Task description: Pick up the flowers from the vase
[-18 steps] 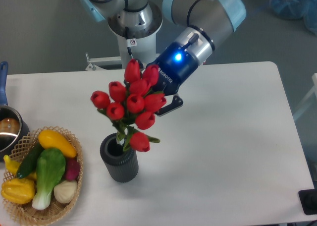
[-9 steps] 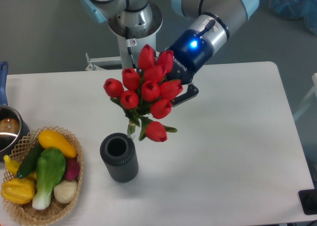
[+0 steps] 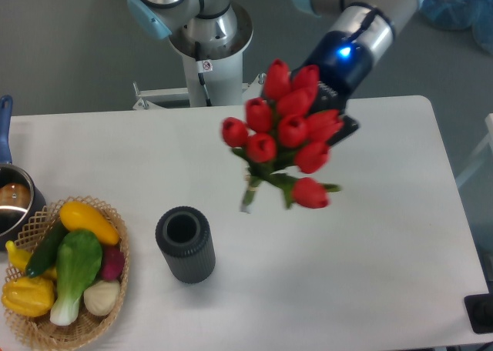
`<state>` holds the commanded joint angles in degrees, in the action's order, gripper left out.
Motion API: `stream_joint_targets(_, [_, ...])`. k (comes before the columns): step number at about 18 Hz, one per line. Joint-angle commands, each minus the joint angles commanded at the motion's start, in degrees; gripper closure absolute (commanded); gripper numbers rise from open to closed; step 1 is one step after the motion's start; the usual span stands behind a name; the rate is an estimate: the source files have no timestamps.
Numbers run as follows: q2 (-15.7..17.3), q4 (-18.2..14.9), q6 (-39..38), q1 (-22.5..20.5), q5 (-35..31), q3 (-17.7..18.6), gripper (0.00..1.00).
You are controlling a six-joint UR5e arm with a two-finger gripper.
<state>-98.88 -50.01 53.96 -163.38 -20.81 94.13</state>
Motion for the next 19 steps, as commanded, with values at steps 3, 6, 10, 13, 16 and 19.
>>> stream_joint_targets(3, [-0.4, -0.1, 2.4, -0.8, -1.9, -1.1, 0.5])
stream_joint_targets(6, [-1.5, -0.1, 5.9, -1.5, -4.8, -1.2, 0.51])
stream_joint_targets(10, [-1.6, -0.2, 6.2, -1.6, -5.1, -1.0, 0.5])
stream_joint_targets(13, [-1.4, -0.2, 6.2, -2.0, -5.0, -0.4, 0.49])
stream_joint_targets(16, [-1.3, -0.1, 6.2, -1.9, -5.0, -0.5, 0.49])
stream_joint_targets(19, [-1.2, -0.2, 6.1, -1.9, -5.0, -0.3, 0.49])
